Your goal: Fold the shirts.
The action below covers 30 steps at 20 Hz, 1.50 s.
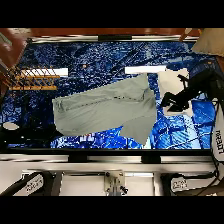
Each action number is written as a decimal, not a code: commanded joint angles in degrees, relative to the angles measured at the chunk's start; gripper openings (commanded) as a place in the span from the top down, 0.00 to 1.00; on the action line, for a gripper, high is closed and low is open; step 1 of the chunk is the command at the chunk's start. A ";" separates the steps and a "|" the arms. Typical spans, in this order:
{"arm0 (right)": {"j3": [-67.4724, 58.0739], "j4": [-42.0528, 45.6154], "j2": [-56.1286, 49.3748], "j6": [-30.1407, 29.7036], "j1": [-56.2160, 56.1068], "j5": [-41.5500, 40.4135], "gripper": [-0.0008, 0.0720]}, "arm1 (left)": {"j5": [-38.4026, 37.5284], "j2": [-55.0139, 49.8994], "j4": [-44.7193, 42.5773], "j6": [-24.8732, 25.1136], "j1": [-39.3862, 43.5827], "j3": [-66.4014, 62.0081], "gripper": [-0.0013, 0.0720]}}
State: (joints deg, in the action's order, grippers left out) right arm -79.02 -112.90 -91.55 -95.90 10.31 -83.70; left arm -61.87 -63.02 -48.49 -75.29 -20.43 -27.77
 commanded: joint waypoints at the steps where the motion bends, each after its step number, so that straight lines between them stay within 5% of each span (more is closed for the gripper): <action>1: 2.47 -1.31 -3.82 -0.59 -2.69 4.52 0.15 | -1.81 -0.07 -0.35 1.64 0.02 -2.03 0.93; 8: 2.43 5.81 -6.47 -0.57 -4.42 8.74 0.16 | -4.81 0.04 -2.05 2.21 0.02 -2.14 0.93; 12: 2.43 2.82 -7.82 -0.59 -4.48 8.68 0.16 | -4.57 0.04 -2.08 2.67 0.02 -2.14 0.93; 13: 2.43 1.99 -8.09 -0.57 -4.48 8.63 0.18 | -4.57 0.04 -2.08 2.69 0.02 -2.14 0.93; 14: 2.43 1.44 -8.28 -0.57 -4.48 8.20 0.32 | -4.61 0.04 -2.10 2.69 0.02 -2.16 0.93; 21: 2.43 -1.36 -9.11 -0.57 -4.48 6.69 0.32 | -4.83 0.35 -3.58 2.84 0.02 -4.79 0.93; 23: 2.43 -3.34 -9.09 -1.79 -4.48 5.07 0.69 | -4.76 0.35 -3.61 2.86 0.02 -7.21 0.93; 25: 2.21 -4.68 -8.70 -4.66 -5.49 3.61 0.88 | -4.87 0.35 -4.28 2.86 0.04 -10.25 0.93; 30: -7.32 -4.63 2.01 -12.52 -9.51 10.16 0.88 | -4.28 6.43 -4.63 7.06 1.29 -26.84 0.94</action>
State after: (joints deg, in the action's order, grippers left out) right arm -81.12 -116.77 -95.00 -103.77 2.59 -77.82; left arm -67.53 -60.18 -52.93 -70.46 -19.79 -45.65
